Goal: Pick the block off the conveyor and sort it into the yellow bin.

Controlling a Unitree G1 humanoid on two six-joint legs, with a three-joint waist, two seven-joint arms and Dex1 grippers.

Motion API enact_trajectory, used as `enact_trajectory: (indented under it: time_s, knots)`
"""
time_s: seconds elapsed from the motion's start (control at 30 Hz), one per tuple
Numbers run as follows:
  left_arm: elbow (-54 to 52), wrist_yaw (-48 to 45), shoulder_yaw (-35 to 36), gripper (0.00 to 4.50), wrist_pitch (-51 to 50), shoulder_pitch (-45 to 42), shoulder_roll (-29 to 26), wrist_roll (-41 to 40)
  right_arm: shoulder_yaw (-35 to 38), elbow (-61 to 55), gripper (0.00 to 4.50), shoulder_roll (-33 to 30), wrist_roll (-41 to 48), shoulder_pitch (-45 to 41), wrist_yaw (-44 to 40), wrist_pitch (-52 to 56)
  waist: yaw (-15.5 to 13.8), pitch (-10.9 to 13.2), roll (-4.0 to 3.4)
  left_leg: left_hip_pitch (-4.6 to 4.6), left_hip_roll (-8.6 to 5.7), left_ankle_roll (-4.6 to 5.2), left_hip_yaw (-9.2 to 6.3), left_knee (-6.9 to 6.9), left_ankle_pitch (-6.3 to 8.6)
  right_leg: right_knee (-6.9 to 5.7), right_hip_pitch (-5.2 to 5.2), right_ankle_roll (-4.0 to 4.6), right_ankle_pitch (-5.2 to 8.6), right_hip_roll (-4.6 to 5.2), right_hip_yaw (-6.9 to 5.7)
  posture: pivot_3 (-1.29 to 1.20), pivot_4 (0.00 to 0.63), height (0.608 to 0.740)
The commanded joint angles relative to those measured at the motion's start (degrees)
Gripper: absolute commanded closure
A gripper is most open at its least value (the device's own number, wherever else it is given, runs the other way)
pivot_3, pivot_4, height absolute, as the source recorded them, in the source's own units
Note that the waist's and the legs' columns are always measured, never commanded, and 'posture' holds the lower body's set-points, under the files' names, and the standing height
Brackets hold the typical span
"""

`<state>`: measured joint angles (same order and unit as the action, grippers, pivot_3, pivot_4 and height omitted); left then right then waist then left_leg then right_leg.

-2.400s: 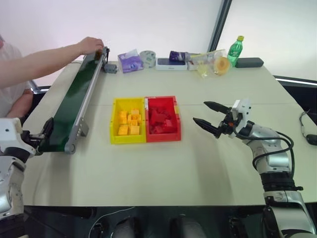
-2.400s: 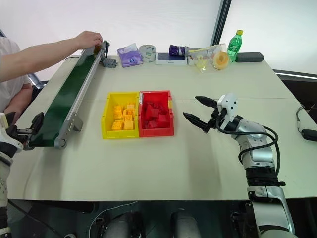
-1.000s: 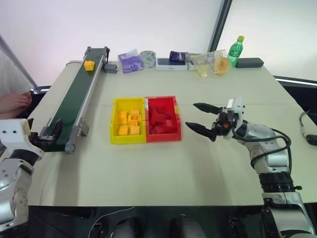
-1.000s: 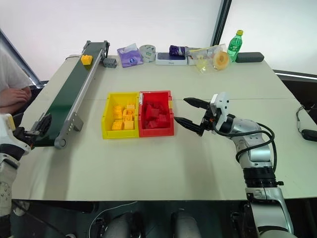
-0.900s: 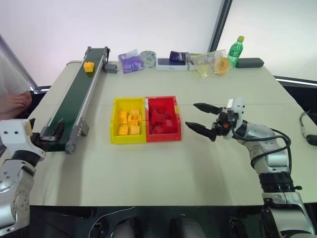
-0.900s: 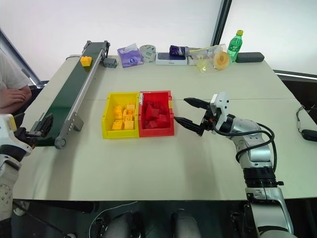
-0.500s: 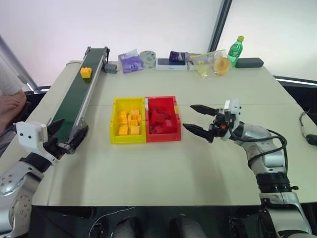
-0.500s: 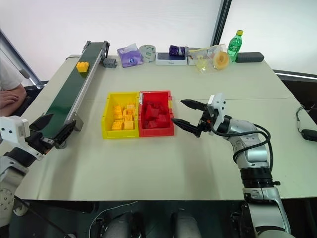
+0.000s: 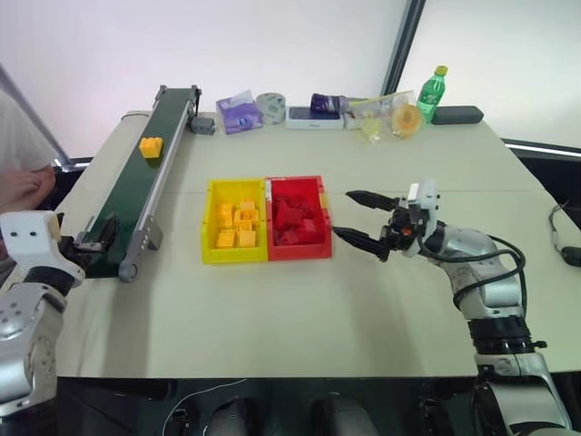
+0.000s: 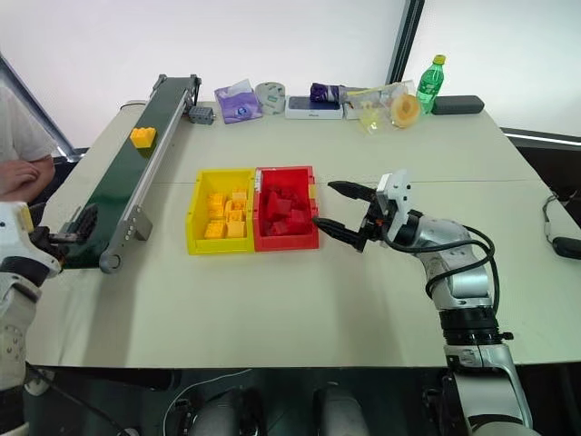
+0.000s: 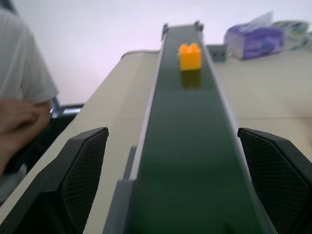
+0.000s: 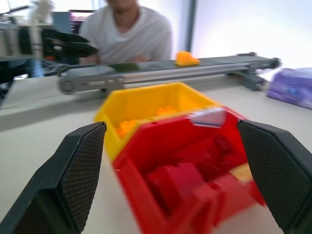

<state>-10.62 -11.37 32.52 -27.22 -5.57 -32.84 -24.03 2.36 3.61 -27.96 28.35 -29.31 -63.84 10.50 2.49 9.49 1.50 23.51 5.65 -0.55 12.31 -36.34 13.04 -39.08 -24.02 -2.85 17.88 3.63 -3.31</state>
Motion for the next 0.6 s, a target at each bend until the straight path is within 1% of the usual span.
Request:
enact_trajectory:
  time_s: [0.03,0.13,0.3,0.33,0.4,0.53,0.6]
  knots:
    - [-2.4,-0.3,2.3,0.0,-2.2,-1.6,0.0,-3.5,0.4,-3.0,0.07,-0.2,1.2,-1.5,0.3,0.9,-0.1,0.0,0.01,0.0,0.0,0.0,0.01,0.0,0.0,0.0,0.0,0.0,0.0,0.01,0.0,0.0,0.15,0.74]
    - [-3.9,-1.6,1.1,0.0,-4.0,-1.4,-0.7,-4.6,0.6,-2.8,0.07,-0.2,1.2,-1.8,0.3,1.1,-0.2,0.0,0.01,0.0,-0.01,0.0,0.0,-0.01,0.0,0.0,0.0,0.0,0.0,0.01,-0.01,0.0,0.15,0.74]
    - [-5.6,-2.0,0.4,0.0,-6.7,-1.4,-2.6,-3.8,0.8,-2.5,0.07,-0.2,0.9,-1.5,0.4,0.7,-0.1,0.0,0.01,0.0,-0.01,0.0,0.0,-0.01,0.0,0.0,0.0,0.0,0.0,0.01,-0.01,0.0,0.15,0.74]
    - [-5.9,-1.6,0.2,0.0,-8.1,-1.6,-3.4,-3.3,0.8,-2.4,0.07,-0.3,0.8,-1.4,0.4,0.6,-0.1,0.0,0.01,0.0,-0.01,0.0,0.0,0.0,0.0,0.0,0.0,0.0,0.0,0.01,-0.01,0.0,0.15,0.74]
    - [-5.8,0.8,0.9,0.0,-14.2,-3.2,-3.5,-5.2,0.7,-2.4,0.07,-0.2,0.7,-1.4,0.4,0.4,-0.1,0.0,0.01,0.0,-0.01,0.0,0.0,0.0,0.0,0.0,0.0,0.0,0.0,0.01,-0.01,0.0,0.15,0.74]
    - [-4.1,0.9,-1.0,0.0,-17.4,-5.6,-6.1,-3.1,0.5,-2.3,0.07,0.1,0.4,-1.6,0.7,0.1,-0.1,0.0,0.01,0.0,-0.02,0.0,0.0,-0.01,0.0,0.0,0.01,0.0,0.0,0.01,0.0,0.0,0.15,0.74]
    - [-3.8,0.3,-1.0,0.0,-20.4,-6.7,-6.2,-4.8,0.5,-2.3,0.07,0.2,0.5,-1.8,0.8,0.1,-0.1,0.0,0.01,0.0,-0.02,0.0,0.0,0.0,0.0,0.0,0.0,0.0,0.0,0.01,-0.01,0.0,0.15,0.74]
